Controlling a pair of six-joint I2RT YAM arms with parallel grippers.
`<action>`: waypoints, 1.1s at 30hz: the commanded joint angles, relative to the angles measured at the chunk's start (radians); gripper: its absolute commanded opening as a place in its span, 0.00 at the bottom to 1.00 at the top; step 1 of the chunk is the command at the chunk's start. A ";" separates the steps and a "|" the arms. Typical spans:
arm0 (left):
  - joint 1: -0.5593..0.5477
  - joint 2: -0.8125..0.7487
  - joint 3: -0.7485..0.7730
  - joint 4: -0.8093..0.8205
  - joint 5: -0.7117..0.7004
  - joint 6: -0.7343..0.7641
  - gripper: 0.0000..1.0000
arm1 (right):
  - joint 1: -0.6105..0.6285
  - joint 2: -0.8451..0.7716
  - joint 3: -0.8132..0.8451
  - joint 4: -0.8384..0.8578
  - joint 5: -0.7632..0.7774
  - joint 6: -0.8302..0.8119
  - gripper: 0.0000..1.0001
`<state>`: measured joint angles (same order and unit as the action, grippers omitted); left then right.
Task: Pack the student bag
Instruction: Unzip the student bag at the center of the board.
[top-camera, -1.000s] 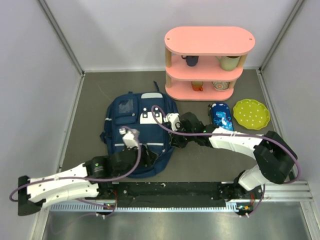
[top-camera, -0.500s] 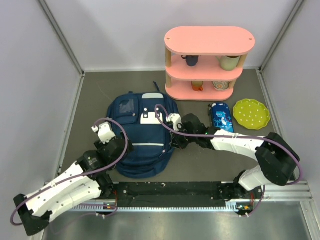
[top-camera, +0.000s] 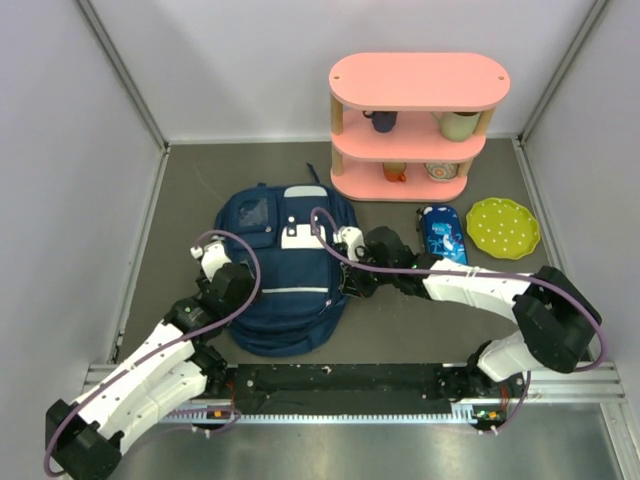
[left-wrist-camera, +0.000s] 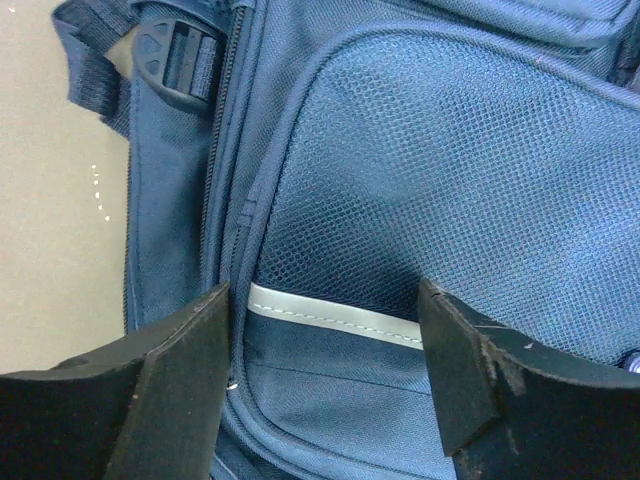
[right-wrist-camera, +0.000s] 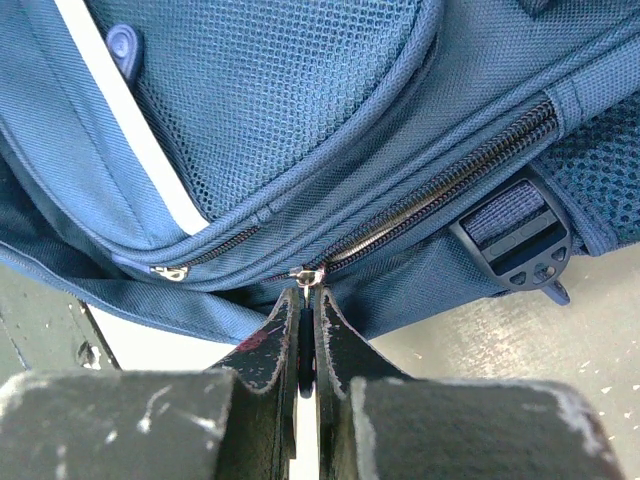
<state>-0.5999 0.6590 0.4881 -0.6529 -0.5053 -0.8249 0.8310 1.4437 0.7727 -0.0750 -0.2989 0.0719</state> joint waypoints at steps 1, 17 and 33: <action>0.017 0.040 -0.043 0.238 0.200 0.052 0.63 | 0.040 -0.066 -0.009 -0.048 -0.049 -0.006 0.00; 0.029 0.183 0.030 0.447 0.275 -0.046 0.00 | 0.198 -0.043 0.007 -0.218 0.102 0.054 0.00; 0.124 0.381 0.185 0.576 0.304 -0.089 0.00 | 0.304 0.003 0.042 0.069 -0.016 0.305 0.00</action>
<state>-0.4679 1.0111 0.5804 -0.2871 -0.2447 -0.8089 1.0855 1.4311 0.7734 -0.2123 -0.1886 0.2539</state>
